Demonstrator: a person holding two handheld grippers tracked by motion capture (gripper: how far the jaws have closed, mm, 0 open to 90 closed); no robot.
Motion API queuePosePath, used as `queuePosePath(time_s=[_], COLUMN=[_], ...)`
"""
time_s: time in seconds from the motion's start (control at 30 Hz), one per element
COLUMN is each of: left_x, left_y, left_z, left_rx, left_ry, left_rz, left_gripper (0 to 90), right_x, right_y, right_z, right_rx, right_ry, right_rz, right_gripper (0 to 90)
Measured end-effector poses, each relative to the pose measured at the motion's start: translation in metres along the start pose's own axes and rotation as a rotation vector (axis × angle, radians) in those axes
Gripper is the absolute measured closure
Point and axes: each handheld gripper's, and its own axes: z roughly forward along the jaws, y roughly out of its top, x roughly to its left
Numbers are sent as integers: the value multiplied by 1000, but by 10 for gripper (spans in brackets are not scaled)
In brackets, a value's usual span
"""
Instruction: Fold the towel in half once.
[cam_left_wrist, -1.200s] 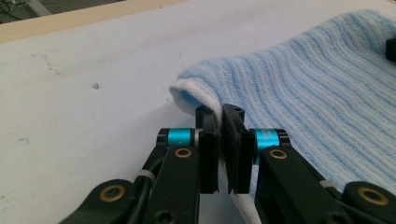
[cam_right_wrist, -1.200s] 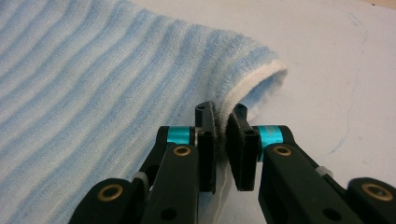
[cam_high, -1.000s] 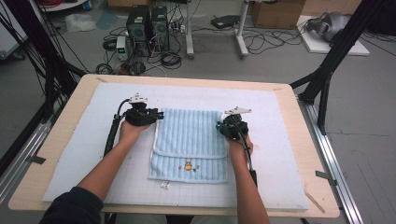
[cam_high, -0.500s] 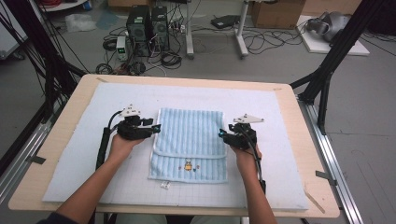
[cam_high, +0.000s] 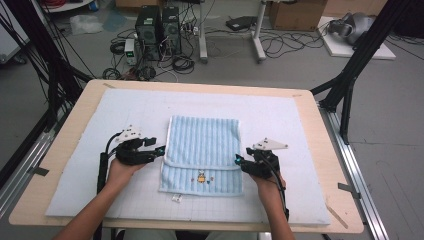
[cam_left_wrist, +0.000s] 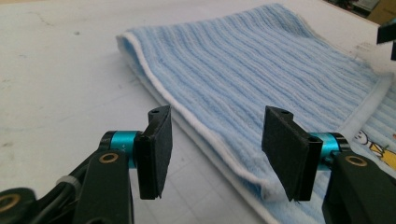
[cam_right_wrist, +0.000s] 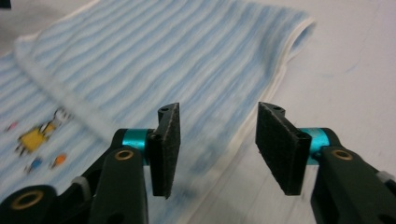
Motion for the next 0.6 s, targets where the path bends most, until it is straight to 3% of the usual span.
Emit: queuePosePath(time_s=[0.13,0.27,0.33,0.4,0.47,0.6], left_x=[1,-1,-3,-5,-6,-8], left_y=[-9,-14,-15,-16,-16,-15], left_z=[-9,-13,-15,-15,-15,-14], left_rx=[-4,-4,-3,-2,-2,3], left_ry=[8,9,9,6,0,-16], left_rz=[-9,-19,-11,-8,-3,11], left_gripper=[434,435,439,442,450,483], right_x=[10,19,23,24,22,20], right_y=[-14,-18,-19,-20,-19,-17], right_z=[-8,-6,-1,3,2,-6], right_rx=[37,64,93,126,122,69], right_ry=[15,27,5,-15,-28,-24], right_rz=[-30,-59,-82,-99,-110,-95], right_gripper=[586,608,646,742,836,850])
